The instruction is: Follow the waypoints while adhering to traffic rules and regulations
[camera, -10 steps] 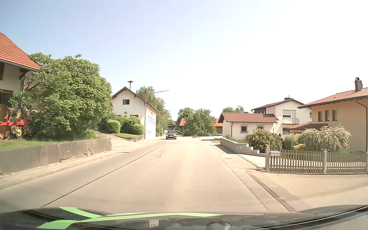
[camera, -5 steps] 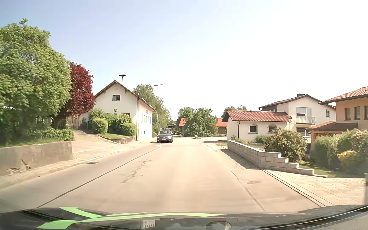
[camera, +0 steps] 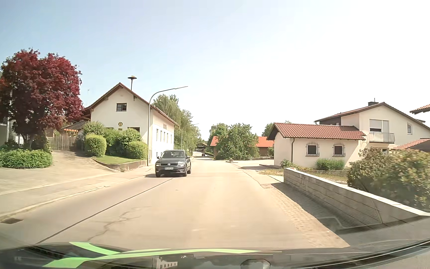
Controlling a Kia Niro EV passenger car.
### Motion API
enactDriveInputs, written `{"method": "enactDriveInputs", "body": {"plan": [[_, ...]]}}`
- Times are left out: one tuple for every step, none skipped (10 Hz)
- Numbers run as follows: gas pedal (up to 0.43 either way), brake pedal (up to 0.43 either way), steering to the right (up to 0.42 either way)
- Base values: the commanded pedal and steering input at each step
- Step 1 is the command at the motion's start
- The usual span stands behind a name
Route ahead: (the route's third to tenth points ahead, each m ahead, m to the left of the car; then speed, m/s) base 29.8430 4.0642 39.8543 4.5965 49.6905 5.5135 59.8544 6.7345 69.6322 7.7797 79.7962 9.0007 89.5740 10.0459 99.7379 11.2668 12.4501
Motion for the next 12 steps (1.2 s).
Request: {"method": "enactDriveInputs", "body": {"plan": [[0.138,0.0,-0.016],[0.138,0.0,-0.018],[0.138,0.0,-0.019],[0.138,0.0,-0.019],[0.138,0.0,-0.019],[0.138,0.0,-0.014],[0.138,0.0,-0.011],[0.138,0.0,-0.01],[0.138,0.0,-0.01],[0.138,0.0,-0.01],[0.138,0.0,-0.01],[0.138,0.0,-0.01]]}}
